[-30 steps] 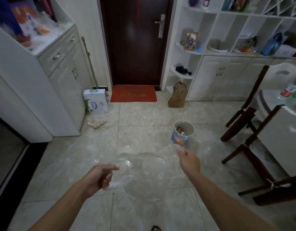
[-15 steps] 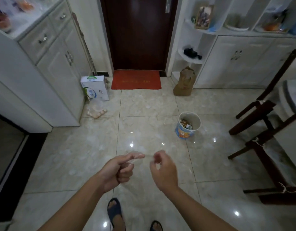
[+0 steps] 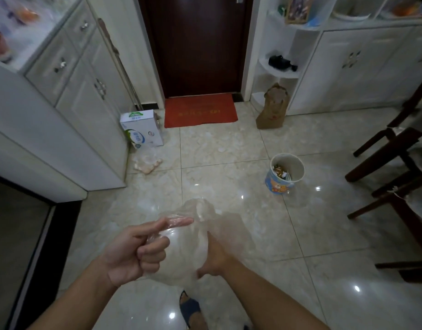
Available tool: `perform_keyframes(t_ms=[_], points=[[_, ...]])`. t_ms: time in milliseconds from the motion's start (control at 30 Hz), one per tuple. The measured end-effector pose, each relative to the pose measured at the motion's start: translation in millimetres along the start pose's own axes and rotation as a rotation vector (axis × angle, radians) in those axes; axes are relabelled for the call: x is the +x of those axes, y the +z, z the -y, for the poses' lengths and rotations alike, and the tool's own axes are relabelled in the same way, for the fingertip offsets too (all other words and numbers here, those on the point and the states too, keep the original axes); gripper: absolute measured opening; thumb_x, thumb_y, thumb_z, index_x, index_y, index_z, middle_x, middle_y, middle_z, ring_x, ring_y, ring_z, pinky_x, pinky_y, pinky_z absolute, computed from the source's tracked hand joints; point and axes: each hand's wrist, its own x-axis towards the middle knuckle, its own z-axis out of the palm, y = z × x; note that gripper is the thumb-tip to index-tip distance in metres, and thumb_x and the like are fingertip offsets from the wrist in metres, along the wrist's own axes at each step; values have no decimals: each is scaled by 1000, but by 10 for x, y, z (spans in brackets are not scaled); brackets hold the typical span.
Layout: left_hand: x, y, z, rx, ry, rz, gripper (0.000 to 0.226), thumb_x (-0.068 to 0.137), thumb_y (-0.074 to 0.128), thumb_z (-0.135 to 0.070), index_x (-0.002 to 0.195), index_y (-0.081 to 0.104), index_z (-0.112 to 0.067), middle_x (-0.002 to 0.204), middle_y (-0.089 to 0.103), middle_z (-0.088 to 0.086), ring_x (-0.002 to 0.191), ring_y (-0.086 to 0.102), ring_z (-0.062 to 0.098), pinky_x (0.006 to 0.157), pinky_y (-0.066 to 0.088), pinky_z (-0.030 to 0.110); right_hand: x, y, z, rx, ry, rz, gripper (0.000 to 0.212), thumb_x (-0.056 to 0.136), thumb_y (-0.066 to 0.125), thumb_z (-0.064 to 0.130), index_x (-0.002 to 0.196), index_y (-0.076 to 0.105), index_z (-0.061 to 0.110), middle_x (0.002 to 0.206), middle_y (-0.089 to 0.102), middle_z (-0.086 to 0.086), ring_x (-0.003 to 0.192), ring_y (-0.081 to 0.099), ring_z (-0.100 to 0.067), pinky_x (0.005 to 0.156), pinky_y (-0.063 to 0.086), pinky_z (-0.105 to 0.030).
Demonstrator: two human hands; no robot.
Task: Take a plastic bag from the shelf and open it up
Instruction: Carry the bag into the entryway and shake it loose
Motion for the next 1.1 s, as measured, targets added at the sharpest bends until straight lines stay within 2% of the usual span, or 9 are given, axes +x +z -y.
perform_keyframes(t_ms=[167,267,400,667,867,933,1000,1033,1100], points=[[-220,41,-184,-106,-12,229,48,103,34,-27,146,39,-6,52,11,0,44,9,8,44,17,22,177,-210,7,-215,121,145,81,84,73,12,151,27,13,155,32,-7,138,36,-24,112,31,-29],[-280,121,-253,-48,60,252,53,103,21,-32,141,44,-3,55,23,1,47,17,8,47,20,21,267,-332,-19,-285,38,109,62,95,58,14,150,30,14,149,39,-8,109,54,-5,83,41,2],[-178,179,-268,-64,166,52,51,97,45,-23,142,41,0,62,46,5,51,29,11,49,30,24,312,-403,-200,-619,194,69,116,75,78,44,155,-5,32,164,-7,-8,150,6,-30,118,18,-46],[285,166,-66,-69,161,-266,47,90,47,-17,126,54,14,53,47,5,37,35,8,34,29,19,175,-271,170,-456,177,29,47,100,44,37,135,49,6,137,53,-15,121,53,-31,95,43,-36],[338,-9,68,-99,115,-301,45,90,47,-18,122,59,12,49,38,4,35,30,8,31,27,20,-502,3,-207,-592,-156,-895,22,74,71,35,82,55,23,78,59,3,69,56,-19,58,40,-28],[318,-71,109,-82,80,-306,44,90,47,-17,120,61,12,46,36,4,34,29,9,30,25,20,-531,-61,-375,-564,21,-977,55,64,78,41,109,56,19,105,56,-6,94,55,-26,79,44,-38],[290,-145,153,-73,47,-301,43,91,45,-17,118,62,11,44,34,3,34,27,8,30,23,20,-460,-165,-515,-500,362,-836,100,66,76,53,147,29,15,140,38,-16,127,43,-34,101,34,-46],[272,-186,171,-68,33,-298,42,92,44,-17,118,63,11,43,34,3,33,27,8,31,23,20,-400,-186,-555,-442,463,-742,102,73,72,53,151,19,16,145,37,-14,130,44,-31,103,35,-43],[232,-292,192,-60,22,-294,42,94,42,-18,117,64,9,42,34,3,33,27,8,30,24,20,-279,-221,-582,-220,546,-640,59,83,66,42,132,46,17,124,62,-8,103,63,-22,87,50,-33]])
